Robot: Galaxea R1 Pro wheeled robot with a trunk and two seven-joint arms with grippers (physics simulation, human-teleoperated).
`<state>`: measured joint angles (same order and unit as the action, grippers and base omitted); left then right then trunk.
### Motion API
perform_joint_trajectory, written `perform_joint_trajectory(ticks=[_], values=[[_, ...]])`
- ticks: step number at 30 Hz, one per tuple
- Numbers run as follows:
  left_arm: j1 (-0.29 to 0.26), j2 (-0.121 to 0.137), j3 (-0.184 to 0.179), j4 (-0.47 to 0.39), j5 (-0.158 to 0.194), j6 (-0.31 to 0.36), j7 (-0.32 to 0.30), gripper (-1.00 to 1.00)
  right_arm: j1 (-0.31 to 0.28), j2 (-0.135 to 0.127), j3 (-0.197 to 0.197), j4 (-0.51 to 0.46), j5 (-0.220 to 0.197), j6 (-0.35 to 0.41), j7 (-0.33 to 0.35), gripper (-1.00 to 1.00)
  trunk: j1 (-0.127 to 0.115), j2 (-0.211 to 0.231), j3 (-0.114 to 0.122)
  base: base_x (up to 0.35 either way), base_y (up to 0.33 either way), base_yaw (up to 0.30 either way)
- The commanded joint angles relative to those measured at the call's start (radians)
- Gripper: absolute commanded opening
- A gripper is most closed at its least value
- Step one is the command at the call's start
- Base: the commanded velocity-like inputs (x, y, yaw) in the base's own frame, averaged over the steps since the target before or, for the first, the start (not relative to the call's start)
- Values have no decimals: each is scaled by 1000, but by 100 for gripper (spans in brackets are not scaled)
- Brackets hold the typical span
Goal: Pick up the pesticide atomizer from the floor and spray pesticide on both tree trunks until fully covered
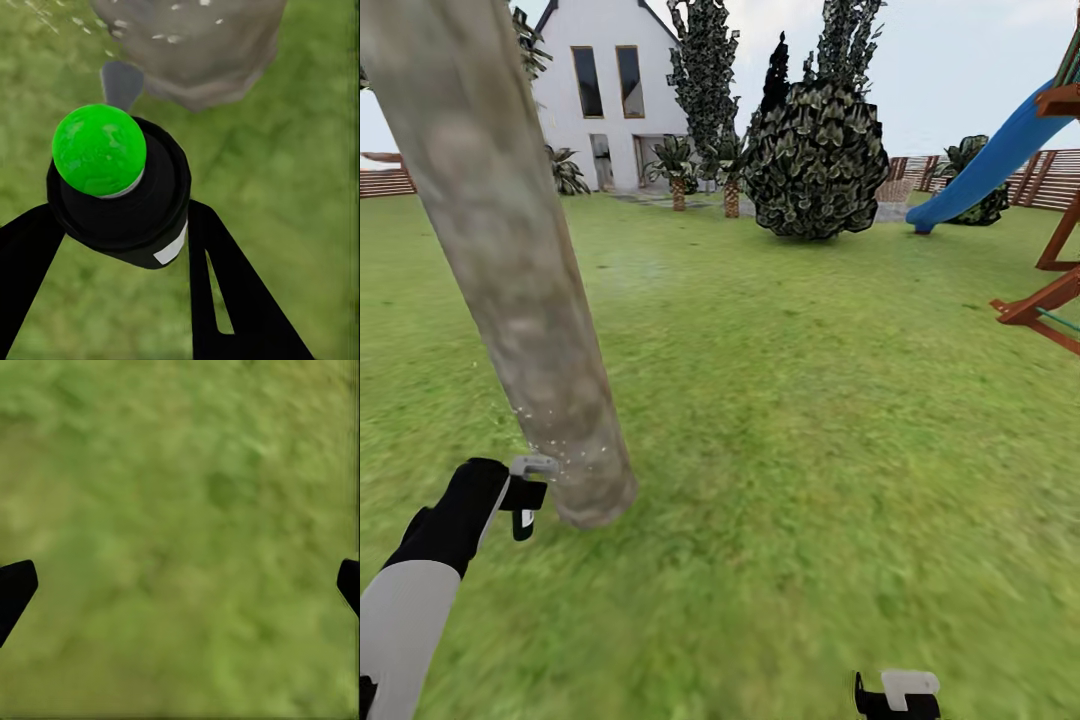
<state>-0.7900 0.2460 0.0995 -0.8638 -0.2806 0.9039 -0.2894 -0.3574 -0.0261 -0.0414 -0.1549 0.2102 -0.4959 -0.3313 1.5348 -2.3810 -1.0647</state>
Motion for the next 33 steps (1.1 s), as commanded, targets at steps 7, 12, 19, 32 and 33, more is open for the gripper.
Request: perform_joint_trajectory(ticks=[7, 12, 19, 32, 33], values=[[0, -1, 0, -10, -2, 0, 1, -100, 0, 0, 0, 0, 0, 0, 0, 100, 0, 0, 0, -49, -271, 0], [-2, 0, 0, -12, -3, 0, 1, -100, 0, 0, 0, 0, 0, 0, 1, 100, 0, 0, 0, 132, -261, 0], [-2, 1, 9, -36, -3, -2, 2, -100, 0, 0, 0, 0, 0, 0, 0, 100, 0, 0, 0, 153, -247, 192], [-22, -4, 1, -44, -1, 6, 14, -100, 0, 0, 0, 0, 0, -1, 0, 100, 0, 0, 0, 5, -183, 213], [-29, -8, 1, -44, -2, 8, 21, -100, 0, 0, 0, 0, 0, 0, 0, 100, 0, 0, 0, 0, -2, 4]])
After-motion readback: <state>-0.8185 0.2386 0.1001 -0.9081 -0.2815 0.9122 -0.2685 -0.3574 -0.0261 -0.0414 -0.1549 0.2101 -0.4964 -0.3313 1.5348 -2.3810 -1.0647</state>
